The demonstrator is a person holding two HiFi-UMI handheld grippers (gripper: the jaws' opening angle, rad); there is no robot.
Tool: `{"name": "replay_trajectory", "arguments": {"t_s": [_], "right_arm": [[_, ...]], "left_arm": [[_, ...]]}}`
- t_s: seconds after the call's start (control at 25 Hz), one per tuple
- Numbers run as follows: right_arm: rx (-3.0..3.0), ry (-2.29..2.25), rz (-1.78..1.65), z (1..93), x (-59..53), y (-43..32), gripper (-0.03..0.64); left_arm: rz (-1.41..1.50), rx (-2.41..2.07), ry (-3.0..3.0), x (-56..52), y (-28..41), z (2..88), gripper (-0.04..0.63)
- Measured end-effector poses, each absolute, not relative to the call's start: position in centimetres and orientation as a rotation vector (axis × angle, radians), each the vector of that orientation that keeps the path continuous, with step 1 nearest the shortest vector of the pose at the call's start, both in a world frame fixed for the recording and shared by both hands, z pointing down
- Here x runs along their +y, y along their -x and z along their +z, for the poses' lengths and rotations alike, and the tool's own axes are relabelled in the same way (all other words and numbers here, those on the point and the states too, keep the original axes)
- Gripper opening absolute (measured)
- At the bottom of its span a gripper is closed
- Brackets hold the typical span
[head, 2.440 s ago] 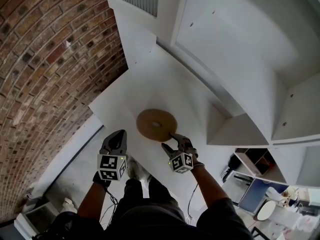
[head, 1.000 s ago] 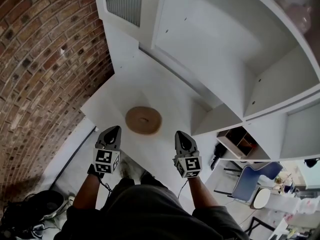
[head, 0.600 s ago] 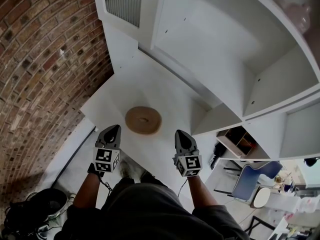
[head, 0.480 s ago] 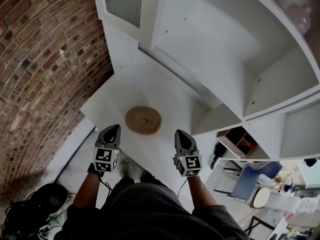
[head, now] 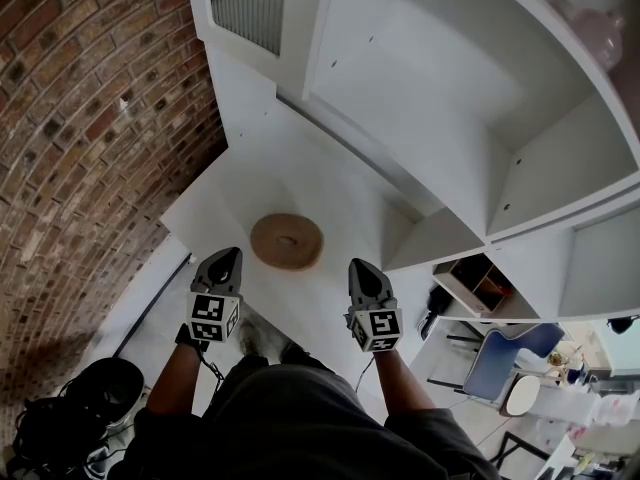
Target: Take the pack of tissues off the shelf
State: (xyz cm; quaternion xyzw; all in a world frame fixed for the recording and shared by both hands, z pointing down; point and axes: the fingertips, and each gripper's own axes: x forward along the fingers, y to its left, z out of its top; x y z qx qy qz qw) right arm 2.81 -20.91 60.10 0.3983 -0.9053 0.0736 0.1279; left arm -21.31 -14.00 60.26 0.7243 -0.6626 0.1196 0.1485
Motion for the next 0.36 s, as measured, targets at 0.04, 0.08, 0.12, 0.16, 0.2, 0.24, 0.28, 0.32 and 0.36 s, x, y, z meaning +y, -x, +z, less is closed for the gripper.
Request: {"name": "replay_trajectory", "arguments": {"t_s": [0.04, 0.08, 0.12, 0.16, 0.2, 0.24, 0.28, 0.32, 0.36], "right_arm": [[-2.633, -1.157, 0.215, 60.14, -20.90, -2.80, -0.002], [-2.632, -1.153, 0.218, 60.16, -20.89, -2.76, -0.002], [-2.630, -1.148, 0.222, 60.17, -20.88, -2.71, -0.002], [-2.628, -1.144, 0.224, 60.20, -20.88, -2.68, -0.002], [-2.627, -1.142, 0.226, 60.22, -20.90, -2.65, -0.002], [-2.626, -1.140, 0.225, 60.24, -20.92, -2.63, -0.002], [-2.626, -1.139, 0.225, 60.25, -20.93, -2.61, -0.002], [-2.627, -1.139, 0.226, 60.27, -20.93, -2.59, -0.002], [-2.627, -1.138, 0.226, 60.28, -20.94, -2.58, -0.002]], "left_arm": [[0.346, -1.904, -2.082, -14.00, 21.30, 60.31, 0.005], [0.347, -1.904, -2.082, -14.02, 21.29, 60.33, 0.005], [0.349, -1.903, -2.082, -14.04, 21.28, 60.34, 0.005], [0.350, -1.902, -2.081, -14.06, 21.27, 60.37, 0.005], [0.353, -1.901, -2.081, -14.08, 21.26, 60.41, 0.005], [0.354, -1.901, -2.081, -14.09, 21.26, 60.43, 0.005], [0.355, -1.901, -2.081, -14.10, 21.27, 60.45, 0.005], [0.355, -1.901, -2.081, -14.10, 21.27, 60.46, 0.005], [0.356, -1.901, -2.080, -14.10, 21.27, 60.48, 0.005]]}}
